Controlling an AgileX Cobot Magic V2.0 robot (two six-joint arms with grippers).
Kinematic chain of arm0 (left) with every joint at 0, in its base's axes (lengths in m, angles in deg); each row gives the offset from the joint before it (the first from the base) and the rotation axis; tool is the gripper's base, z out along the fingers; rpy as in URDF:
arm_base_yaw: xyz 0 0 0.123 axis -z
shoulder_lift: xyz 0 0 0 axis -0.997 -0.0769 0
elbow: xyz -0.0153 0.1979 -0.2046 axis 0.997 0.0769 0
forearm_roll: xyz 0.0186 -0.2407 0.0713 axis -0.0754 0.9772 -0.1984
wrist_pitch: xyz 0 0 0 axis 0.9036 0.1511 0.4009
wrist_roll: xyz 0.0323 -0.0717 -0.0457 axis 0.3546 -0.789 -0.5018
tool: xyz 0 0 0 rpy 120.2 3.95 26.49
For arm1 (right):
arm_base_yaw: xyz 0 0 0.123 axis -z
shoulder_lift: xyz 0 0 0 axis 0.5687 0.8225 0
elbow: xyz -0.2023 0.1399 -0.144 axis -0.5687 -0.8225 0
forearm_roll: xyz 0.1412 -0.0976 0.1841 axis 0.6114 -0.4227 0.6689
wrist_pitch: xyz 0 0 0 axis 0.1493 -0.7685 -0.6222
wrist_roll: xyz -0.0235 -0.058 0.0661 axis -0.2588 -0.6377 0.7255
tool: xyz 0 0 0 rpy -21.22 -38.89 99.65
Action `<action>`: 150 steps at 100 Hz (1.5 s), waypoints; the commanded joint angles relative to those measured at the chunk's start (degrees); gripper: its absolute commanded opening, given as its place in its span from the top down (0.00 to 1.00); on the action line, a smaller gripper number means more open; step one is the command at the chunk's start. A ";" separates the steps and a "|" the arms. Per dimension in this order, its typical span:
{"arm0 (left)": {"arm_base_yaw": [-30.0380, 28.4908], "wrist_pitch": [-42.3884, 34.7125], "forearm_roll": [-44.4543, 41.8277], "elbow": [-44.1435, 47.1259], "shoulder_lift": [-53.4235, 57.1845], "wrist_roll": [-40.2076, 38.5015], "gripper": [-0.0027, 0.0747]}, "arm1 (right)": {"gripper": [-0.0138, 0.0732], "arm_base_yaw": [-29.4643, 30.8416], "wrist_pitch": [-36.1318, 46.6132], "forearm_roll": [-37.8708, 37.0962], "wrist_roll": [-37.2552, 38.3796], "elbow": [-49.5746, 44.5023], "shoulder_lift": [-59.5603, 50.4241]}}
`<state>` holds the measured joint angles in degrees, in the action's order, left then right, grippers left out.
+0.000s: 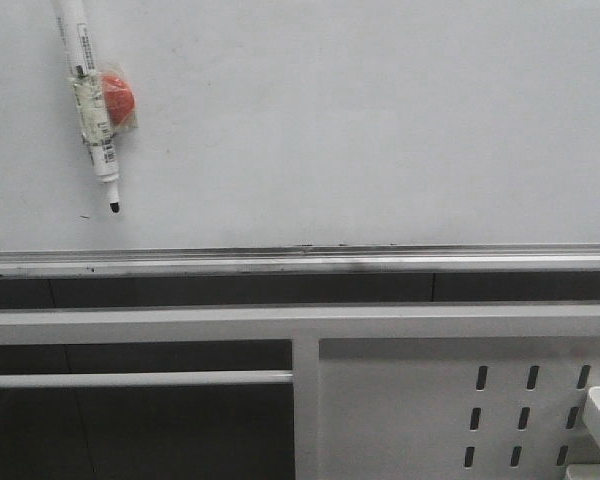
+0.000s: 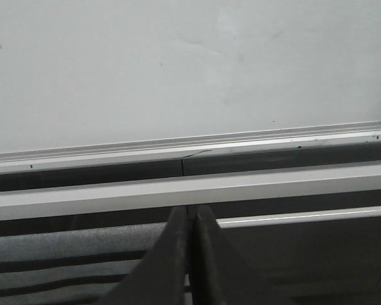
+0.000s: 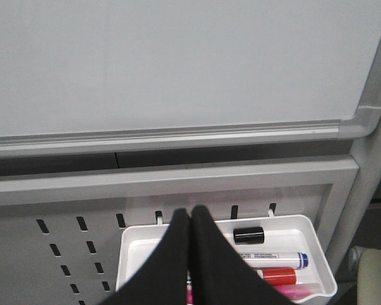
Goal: Write number 1 on whiteboard
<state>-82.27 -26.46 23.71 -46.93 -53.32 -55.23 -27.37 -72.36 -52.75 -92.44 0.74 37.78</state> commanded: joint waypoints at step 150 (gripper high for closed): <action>0.06 -27.49 15.48 -17.54 -16.83 -0.24 0.99 | 0.92 -1.15 11.66 11.36 4.72 22.19 13.93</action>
<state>-82.27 -51.16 38.79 -62.61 -69.12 -55.23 -28.45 -66.16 -41.65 -87.53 20.78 50.10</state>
